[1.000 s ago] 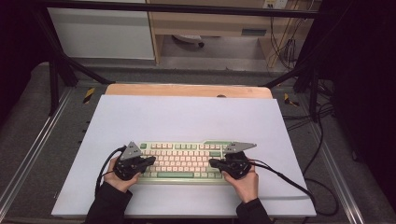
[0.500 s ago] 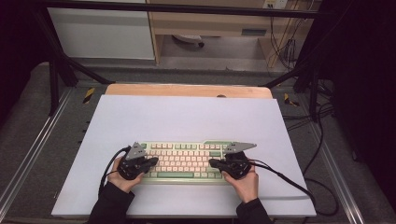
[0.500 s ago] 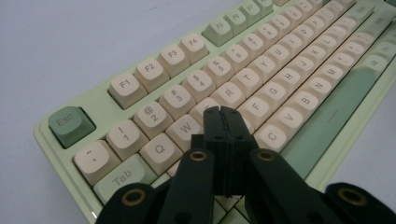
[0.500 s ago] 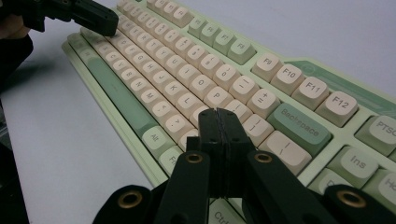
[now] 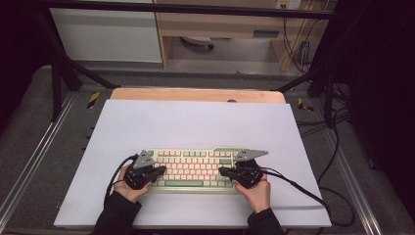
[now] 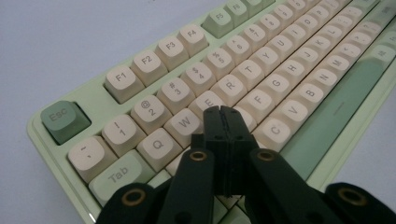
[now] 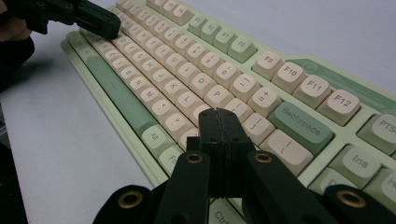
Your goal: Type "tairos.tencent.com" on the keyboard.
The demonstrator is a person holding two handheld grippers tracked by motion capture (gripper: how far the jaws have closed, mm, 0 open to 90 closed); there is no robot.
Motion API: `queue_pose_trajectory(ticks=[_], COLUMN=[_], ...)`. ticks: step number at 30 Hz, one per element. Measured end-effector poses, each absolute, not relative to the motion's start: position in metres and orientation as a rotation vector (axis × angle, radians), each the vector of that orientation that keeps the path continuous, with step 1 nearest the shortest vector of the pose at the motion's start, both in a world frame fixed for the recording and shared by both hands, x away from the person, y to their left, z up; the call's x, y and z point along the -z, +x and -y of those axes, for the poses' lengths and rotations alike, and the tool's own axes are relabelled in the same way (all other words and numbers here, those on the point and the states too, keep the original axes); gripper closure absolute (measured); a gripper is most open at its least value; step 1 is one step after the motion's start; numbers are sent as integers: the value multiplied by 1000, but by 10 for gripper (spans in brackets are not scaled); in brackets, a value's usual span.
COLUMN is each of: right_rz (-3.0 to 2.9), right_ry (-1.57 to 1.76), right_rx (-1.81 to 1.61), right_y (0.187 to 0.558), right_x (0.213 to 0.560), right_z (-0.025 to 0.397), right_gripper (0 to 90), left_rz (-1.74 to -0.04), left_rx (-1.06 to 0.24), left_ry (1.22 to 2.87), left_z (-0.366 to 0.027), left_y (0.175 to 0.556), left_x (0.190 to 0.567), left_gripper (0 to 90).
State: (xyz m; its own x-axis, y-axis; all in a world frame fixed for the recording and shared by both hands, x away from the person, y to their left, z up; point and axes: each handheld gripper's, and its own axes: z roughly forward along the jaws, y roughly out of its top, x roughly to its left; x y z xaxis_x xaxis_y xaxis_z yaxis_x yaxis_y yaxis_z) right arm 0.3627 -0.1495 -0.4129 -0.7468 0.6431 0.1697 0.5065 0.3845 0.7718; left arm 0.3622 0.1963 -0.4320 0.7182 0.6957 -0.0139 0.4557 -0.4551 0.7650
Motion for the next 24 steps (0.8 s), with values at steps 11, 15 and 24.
queue_pose_trajectory(ticks=[11, 15, 24], right_rz=[-2470, -2465, -2476], right_ry=[1042, 1033, 1047], right_rx=[-1307, -1322, -1344], right_y=[362, 362, 361], right_x=[411, 411, 411], right_z=[150, 150, 146], right_gripper=[899, 900, 900], left_rz=[-864, -869, -873], left_rx=[-388, -389, -384], left_ry=[2114, 2103, 2094], left_z=[-201, -205, -211], left_y=[358, 358, 356], left_x=[426, 424, 422], left_gripper=[900, 900, 900])
